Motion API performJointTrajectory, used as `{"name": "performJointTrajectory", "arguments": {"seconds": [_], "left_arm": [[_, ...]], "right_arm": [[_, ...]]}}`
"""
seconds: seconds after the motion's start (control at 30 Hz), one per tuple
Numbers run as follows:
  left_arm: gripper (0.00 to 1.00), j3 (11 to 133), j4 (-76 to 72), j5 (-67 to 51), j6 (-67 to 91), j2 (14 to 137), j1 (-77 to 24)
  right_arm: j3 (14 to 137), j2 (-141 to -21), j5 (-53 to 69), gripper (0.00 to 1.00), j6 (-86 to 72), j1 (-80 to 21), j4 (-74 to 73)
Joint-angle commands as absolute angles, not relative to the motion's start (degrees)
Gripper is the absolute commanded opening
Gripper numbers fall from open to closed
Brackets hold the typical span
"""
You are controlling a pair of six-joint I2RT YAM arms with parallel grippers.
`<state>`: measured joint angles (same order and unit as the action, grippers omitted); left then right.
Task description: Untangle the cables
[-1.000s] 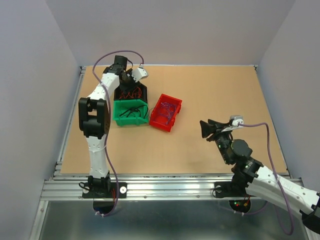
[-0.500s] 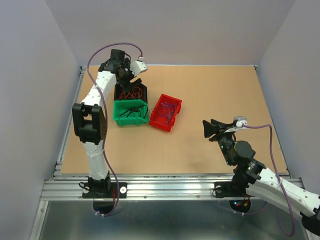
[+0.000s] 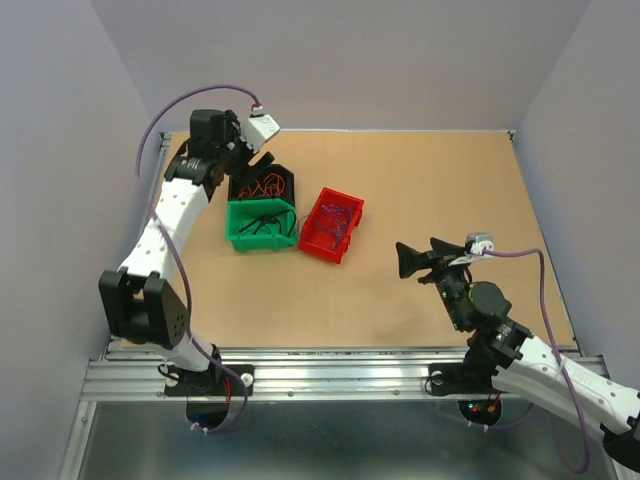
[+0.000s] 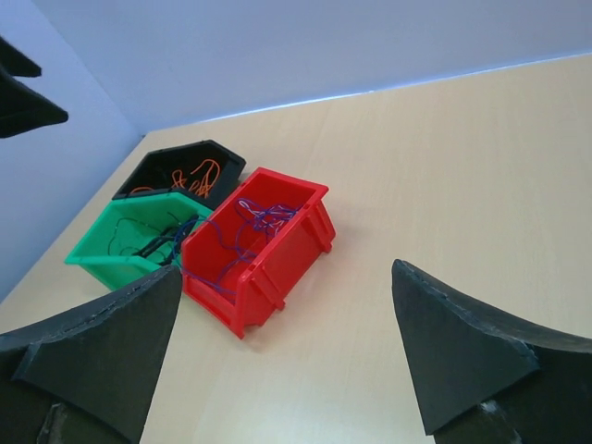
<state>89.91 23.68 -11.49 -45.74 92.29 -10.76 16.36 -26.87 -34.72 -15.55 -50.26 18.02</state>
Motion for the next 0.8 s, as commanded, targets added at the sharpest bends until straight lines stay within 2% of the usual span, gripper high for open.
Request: {"name": "performJointTrajectory", "arguments": {"seconds": [0.0,0.13,0.2,0.53,0.77], "left_arm": [[0.99,74.95,6.27,-12.47,-32.37,76.23,-10.81],[0.99,60.05,-10.33,-13.80,-21.64,60.25,-10.72],[0.99,53.99,-15.17,-14.41,-16.71,56.18,-10.72],[0.99,38.16,-23.90,-11.08,-12.22,40.53,-10.55],[0.99,16.65,-31.37,-14.40,-8.96,18.57,-10.63]], "right_arm": [[17.84,-25.40,-35.33,1.00,-13.97,-50.01,18.90],[17.67,-24.96,-34.45,1.00,-13.54,-50.10,18.63],[17.67,-25.05,-34.28,1.00,-13.36,-50.01,18.63],[16.53,-23.47,-32.87,1.00,-12.92,-50.01,18.37],[12.84,-17.06,-34.54,1.00,-13.71,-50.10,17.67]]}}
